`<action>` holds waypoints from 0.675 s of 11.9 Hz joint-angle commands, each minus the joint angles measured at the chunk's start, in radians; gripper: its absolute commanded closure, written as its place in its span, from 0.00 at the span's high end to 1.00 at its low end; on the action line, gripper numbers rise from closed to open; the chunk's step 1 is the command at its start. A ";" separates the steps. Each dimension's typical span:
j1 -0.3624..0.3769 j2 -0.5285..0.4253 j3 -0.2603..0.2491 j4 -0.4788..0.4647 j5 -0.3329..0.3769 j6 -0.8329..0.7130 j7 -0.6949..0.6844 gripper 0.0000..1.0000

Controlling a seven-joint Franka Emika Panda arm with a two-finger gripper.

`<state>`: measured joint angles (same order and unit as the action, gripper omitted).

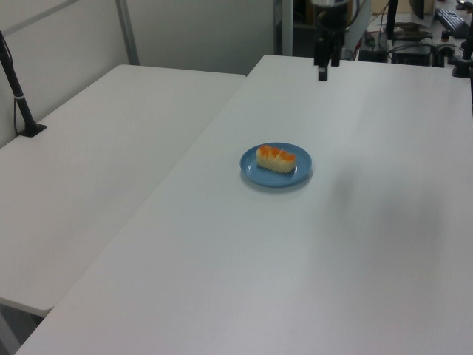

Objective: Put the bread on the table
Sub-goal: 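Move the open gripper down over the bread on the blue plate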

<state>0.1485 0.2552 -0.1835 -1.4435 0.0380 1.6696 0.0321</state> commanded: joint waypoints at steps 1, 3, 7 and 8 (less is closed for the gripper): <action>0.037 0.186 0.001 0.115 0.023 0.089 0.069 1.00; 0.043 0.255 0.007 0.112 0.013 0.194 0.107 1.00; 0.066 0.361 0.019 0.068 -0.029 0.387 0.161 1.00; 0.078 0.386 0.019 0.064 -0.052 0.412 0.185 1.00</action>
<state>0.2006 0.5951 -0.1664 -1.3672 0.0320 2.0006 0.1434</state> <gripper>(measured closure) 0.000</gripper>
